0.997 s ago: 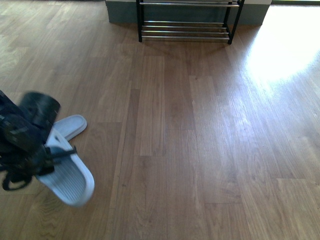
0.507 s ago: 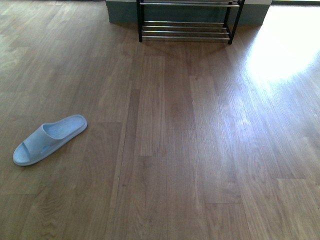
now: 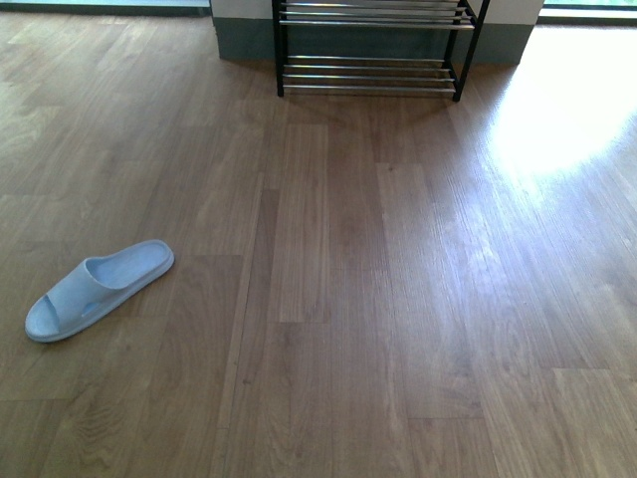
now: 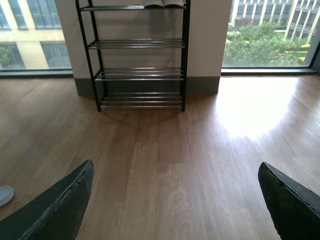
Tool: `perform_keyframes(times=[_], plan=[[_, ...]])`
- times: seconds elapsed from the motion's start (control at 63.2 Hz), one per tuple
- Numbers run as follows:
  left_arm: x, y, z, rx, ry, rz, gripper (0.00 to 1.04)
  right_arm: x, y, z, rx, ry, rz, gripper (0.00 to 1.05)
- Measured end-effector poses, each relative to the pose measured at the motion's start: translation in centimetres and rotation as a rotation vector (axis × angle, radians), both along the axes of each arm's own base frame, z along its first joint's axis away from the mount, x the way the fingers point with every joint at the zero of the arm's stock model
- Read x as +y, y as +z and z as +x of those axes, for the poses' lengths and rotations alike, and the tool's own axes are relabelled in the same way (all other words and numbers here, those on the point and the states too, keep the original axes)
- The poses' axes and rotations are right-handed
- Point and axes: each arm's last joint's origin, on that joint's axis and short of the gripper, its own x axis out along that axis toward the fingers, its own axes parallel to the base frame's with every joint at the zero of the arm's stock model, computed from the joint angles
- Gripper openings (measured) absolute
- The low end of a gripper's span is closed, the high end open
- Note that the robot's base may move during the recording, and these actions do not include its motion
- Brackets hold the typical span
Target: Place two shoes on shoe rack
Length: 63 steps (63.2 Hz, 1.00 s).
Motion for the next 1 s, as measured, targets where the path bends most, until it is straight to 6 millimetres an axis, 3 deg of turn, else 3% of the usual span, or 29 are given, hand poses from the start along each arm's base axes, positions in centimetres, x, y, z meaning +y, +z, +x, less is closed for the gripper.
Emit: perform_keyframes(times=[0.997], plan=[[-0.02,0.00,0.00,0.000,-0.002,0.000,0.02,0.00,0.01,-0.01,-0.001,0.001,0.000,0.95]])
